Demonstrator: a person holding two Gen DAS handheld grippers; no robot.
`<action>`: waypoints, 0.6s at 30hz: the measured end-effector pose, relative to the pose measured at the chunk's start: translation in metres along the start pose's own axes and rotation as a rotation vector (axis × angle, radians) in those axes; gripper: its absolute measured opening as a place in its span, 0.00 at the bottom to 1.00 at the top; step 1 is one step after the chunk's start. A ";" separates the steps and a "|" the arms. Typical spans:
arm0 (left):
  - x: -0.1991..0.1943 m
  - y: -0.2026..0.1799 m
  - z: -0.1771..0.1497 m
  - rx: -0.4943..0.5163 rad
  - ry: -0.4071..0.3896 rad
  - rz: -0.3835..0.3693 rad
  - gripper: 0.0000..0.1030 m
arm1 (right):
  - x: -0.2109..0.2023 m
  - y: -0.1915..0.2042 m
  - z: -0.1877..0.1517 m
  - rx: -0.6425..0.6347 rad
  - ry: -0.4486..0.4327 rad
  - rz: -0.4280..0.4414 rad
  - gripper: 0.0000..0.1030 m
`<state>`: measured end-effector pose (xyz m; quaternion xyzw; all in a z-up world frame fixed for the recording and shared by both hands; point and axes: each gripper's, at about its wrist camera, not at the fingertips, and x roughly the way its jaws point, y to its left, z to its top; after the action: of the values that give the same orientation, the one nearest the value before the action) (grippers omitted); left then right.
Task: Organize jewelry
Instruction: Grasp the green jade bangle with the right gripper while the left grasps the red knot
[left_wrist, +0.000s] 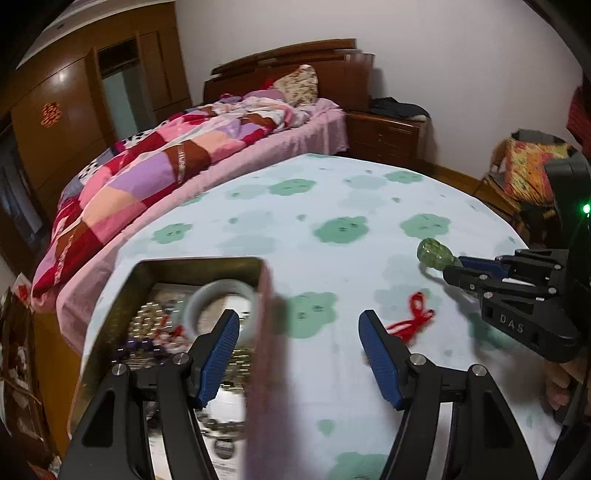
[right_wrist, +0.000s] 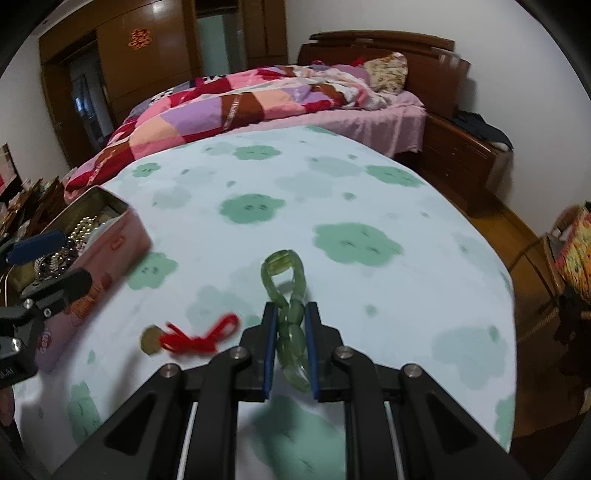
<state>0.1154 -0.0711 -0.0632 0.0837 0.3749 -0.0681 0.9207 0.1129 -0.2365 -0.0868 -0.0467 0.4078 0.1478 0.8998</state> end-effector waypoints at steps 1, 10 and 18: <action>0.001 -0.004 0.000 0.007 0.001 -0.003 0.65 | -0.002 -0.002 -0.001 0.004 -0.003 -0.008 0.16; 0.014 -0.048 -0.002 0.089 0.025 -0.066 0.65 | -0.012 -0.015 -0.011 0.027 -0.012 -0.020 0.16; 0.038 -0.059 -0.006 0.102 0.078 -0.126 0.59 | -0.009 -0.023 -0.011 0.066 -0.007 0.006 0.16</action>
<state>0.1269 -0.1300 -0.1001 0.1092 0.4112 -0.1415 0.8939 0.1063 -0.2629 -0.0886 -0.0152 0.4095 0.1369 0.9018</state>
